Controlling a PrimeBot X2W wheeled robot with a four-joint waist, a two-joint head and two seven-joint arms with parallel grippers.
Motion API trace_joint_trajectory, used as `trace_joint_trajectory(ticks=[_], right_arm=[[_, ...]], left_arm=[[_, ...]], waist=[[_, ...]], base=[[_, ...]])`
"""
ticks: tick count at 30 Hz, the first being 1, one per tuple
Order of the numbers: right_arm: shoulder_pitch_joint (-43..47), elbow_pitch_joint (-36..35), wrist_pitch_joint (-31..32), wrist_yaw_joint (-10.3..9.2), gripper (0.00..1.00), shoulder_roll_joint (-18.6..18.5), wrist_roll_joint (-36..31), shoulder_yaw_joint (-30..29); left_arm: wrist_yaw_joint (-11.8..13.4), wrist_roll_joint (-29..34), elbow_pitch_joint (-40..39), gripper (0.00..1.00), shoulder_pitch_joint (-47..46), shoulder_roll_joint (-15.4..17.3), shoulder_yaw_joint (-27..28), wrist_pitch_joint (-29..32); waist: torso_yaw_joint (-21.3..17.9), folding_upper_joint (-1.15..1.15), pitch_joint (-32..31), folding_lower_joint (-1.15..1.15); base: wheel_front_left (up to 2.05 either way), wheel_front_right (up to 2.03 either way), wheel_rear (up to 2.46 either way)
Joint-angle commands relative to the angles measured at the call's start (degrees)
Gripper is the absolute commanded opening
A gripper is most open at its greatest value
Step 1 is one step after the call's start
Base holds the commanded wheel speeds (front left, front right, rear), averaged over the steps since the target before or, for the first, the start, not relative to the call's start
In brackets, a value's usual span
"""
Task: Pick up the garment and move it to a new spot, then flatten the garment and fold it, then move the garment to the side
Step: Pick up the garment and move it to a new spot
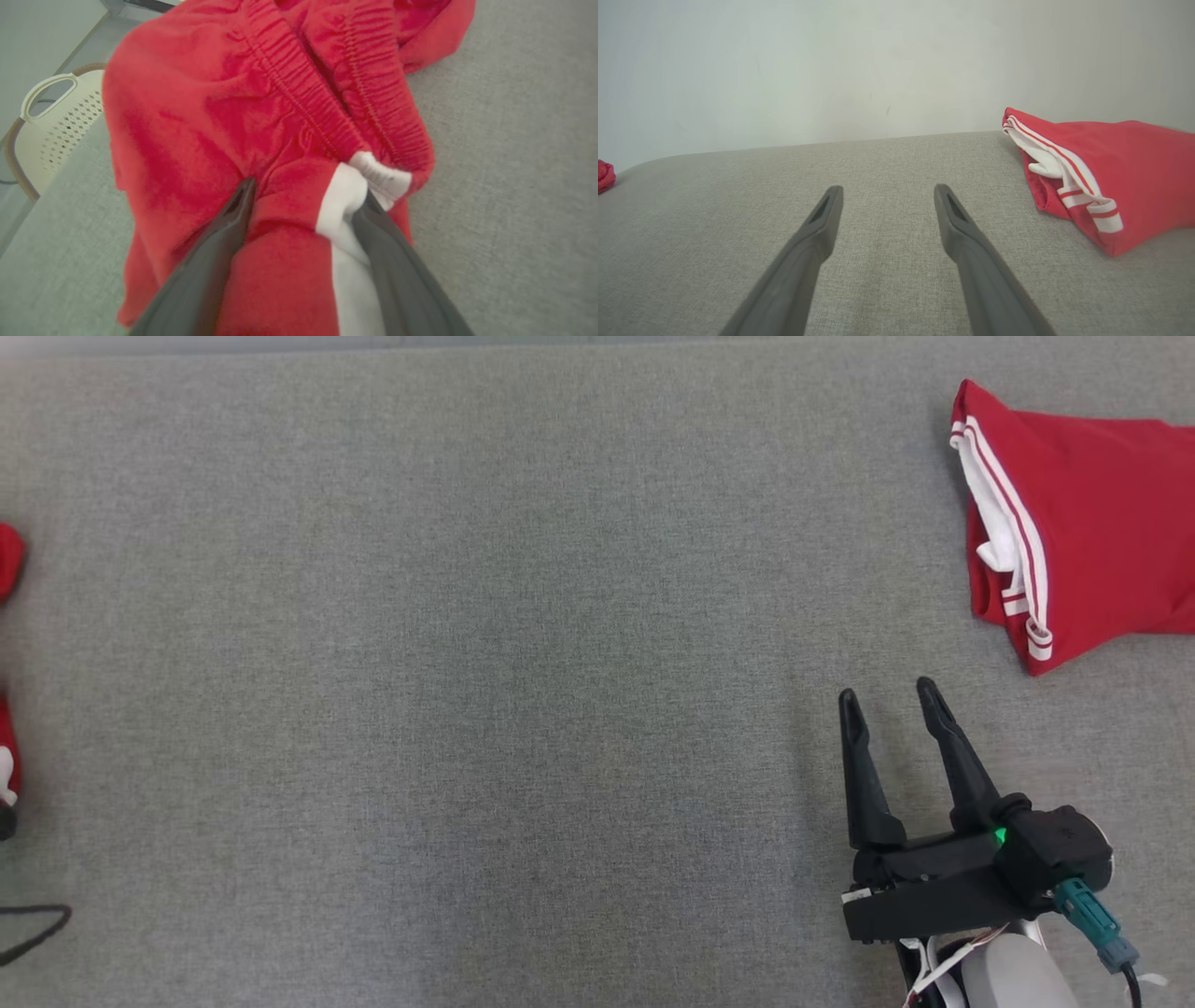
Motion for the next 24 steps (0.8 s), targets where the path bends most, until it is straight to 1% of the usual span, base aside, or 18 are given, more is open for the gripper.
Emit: trace_joint_trajectory(ticks=[1, 7, 8, 9, 12, 15, 20, 24], right_arm=[[-0.23, 0.04, -0.09, 0.04, 1.00, -0.02, -0.11, 0.11], [0.12, 0.32, -0.09, 0.04, 1.00, -0.05, -0.24, 0.48], [0.28, 0.38, -0.09, 0.04, 1.00, -0.04, -0.28, 0.54], [0.48, 0.46, -0.09, 0.04, 1.00, -0.01, -0.28, 0.59], [1.19, 0.64, -0.09, 0.04, 1.00, -0.04, -0.47, 0.56], [1.52, 0.86, -0.09, 0.04, 1.00, -0.02, -0.01, 0.36], [2.84, 1.16, -0.09, 0.04, 1.00, -0.01, 1.16, 0.05], [3.21, 1.37, -0.09, 0.04, 1.00, -0.04, 1.67, 0.02]], left_arm=[[0.10, -1.57, 2.10, 1.00, 1.37, -0.85, -0.68, 3.22], [0.10, -3.55, 2.55, 1.00, 2.00, -0.15, -2.07, 5.41], [0.10, -4.02, 2.46, 0.36, 2.09, -0.01, -2.12, 5.13], [0.10, -3.95, 2.14, 0.00, 2.28, 0.17, -2.35, 4.36], [0.16, -3.38, 1.22, 0.00, 2.61, 1.29, -2.85, 1.09], [1.41, -2.96, 0.29, 0.00, 2.57, 1.49, -2.55, -4.39], [1.26, -2.29, -1.36, 0.00, 1.64, 1.51, -3.51, -11.95], [1.07, -1.23, -4.74, 0.00, 0.17, 2.00, -4.45, -18.08]], waist=[[0.10, -0.01, -0.60, 0.00], [-0.06, -0.01, -1.60, 0.00], [-0.08, -0.01, -1.81, 0.00], [-0.09, -0.01, -2.10, 0.00], [-0.01, -0.01, -2.88, 0.00], [0.27, -0.01, -3.88, 0.00], [1.32, -0.01, -5.99, 0.00], [1.89, -0.01, -7.71, 0.00]], base=[[0.00, 0.00, 0.00], [0.00, 0.00, 0.00], [0.00, 0.00, 0.00], [0.00, 0.00, 0.00], [0.00, 0.00, 0.00], [0.00, 0.00, 0.00], [0.00, 0.00, 0.00], [0.00, 0.00, 0.00]])
